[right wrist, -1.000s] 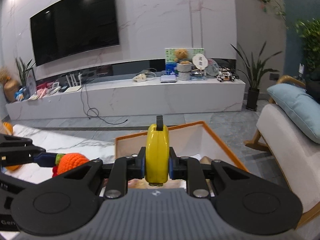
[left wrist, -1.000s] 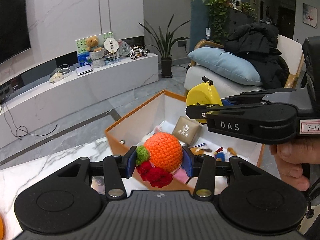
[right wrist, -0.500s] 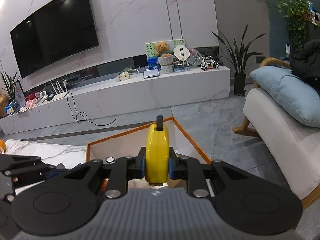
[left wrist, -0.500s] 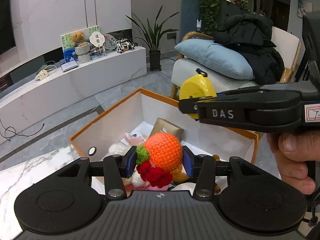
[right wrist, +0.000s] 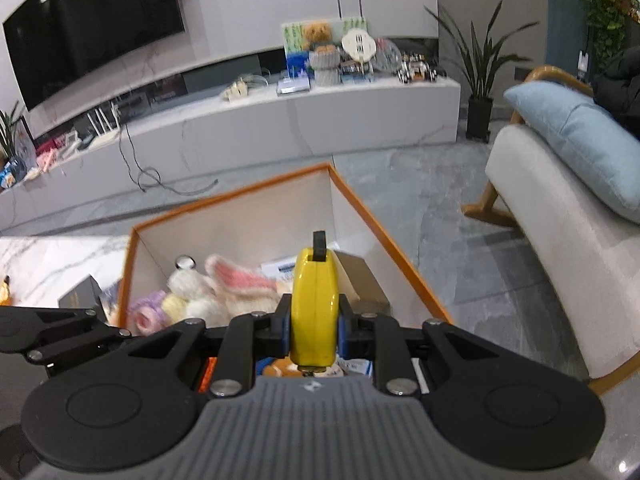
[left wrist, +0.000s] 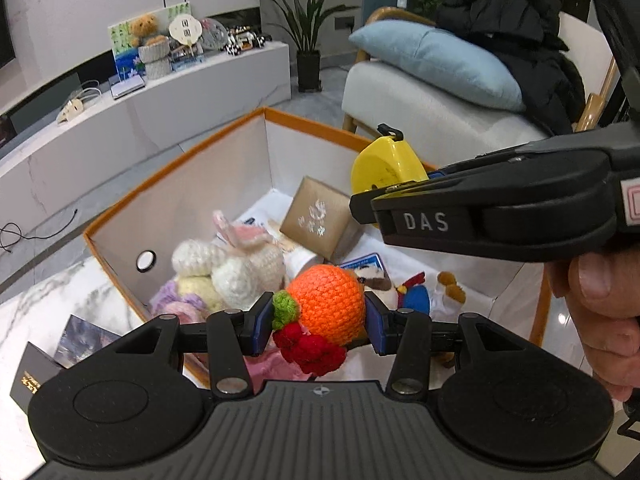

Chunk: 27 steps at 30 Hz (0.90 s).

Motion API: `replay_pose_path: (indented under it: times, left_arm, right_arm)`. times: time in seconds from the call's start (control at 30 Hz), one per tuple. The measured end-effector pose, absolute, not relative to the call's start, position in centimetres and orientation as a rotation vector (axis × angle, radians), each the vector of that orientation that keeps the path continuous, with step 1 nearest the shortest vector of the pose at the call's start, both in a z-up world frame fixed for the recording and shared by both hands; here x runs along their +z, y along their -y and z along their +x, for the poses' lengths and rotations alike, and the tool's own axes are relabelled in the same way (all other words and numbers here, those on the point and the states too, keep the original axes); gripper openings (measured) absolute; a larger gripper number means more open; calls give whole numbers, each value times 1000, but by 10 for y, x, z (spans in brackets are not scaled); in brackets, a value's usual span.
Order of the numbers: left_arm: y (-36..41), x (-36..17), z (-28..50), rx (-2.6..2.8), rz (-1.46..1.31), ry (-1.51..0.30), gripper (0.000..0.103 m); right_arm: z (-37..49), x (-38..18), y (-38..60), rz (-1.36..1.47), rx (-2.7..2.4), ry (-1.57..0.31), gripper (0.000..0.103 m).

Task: Organize objects
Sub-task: 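Open both tools to drop the fruit and tape measure into the box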

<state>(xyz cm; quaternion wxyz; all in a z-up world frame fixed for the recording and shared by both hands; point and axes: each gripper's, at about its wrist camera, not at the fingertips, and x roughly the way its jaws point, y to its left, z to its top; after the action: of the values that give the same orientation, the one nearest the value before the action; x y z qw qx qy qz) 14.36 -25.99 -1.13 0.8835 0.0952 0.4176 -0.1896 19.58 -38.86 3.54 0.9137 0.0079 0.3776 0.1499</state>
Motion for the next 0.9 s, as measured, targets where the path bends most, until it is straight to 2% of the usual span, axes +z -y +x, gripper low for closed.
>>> replay_pose_path:
  times: [0.7,0.9]
  left_arm:
    - [272,-39,160,-417,253,-974,54]
    - [272,-39,158,-426,265,-986,55]
  right_arm:
    - [227,-3,378,35,324,-958,22]
    - [230,-2,380,51,312,-960,28]
